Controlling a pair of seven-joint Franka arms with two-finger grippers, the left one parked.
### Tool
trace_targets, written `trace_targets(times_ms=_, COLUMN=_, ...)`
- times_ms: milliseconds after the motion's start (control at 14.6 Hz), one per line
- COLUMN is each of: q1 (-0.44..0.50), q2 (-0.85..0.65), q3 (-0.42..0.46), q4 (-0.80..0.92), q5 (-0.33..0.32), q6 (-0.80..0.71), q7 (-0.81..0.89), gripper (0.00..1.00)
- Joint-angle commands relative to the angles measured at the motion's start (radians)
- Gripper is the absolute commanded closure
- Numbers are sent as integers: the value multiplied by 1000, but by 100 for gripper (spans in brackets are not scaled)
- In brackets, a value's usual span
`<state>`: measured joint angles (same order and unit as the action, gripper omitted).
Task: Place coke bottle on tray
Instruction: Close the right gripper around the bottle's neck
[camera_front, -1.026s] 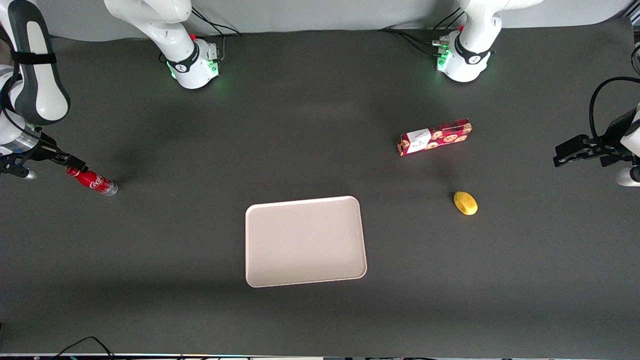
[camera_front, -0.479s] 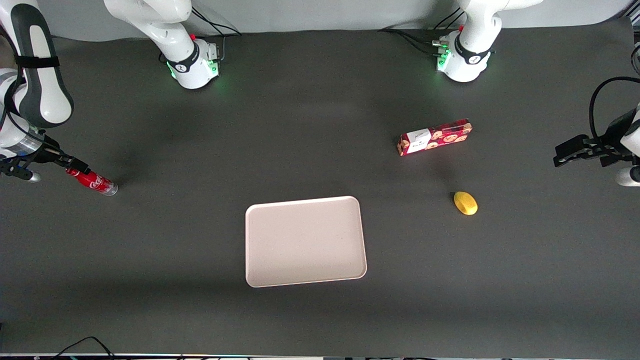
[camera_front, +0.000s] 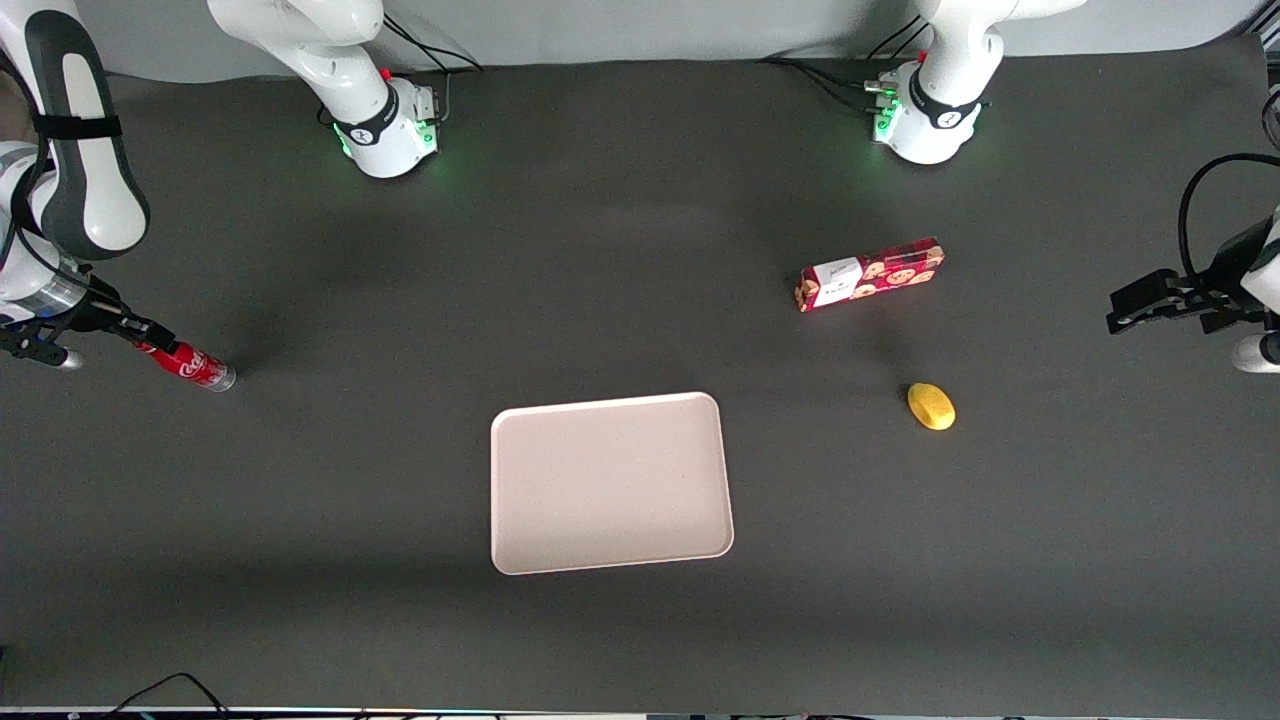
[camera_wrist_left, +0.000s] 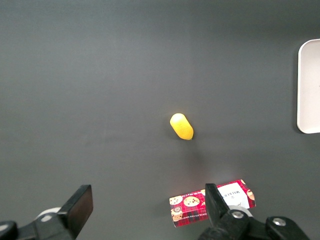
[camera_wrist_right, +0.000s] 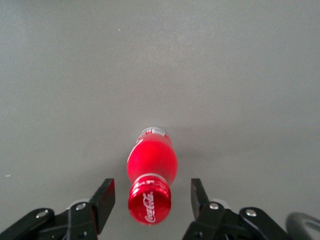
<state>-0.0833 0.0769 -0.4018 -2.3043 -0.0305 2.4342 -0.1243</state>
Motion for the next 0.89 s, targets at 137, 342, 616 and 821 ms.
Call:
trace_targets(times_ms=137, q1=8, q2=41, q3=-9, q4=39, q5=24, q6=6, q7=-24, gripper=54)
trace_targets(times_ms=342, q1=8, q2=41, q3=-9, q4=37, q5=24, q6=5, q7=-24, gripper=100)
trace_targets(times_ms=616, q1=10, q2=40, q3=-9, q4=40, q5=18, q6=-1, q7=-26, gripper=100)
trace_targets(times_ms=821, q1=11, q2=20, q3=-8, q4=118, q5=15, q6=-111, q7=-49, gripper=100)
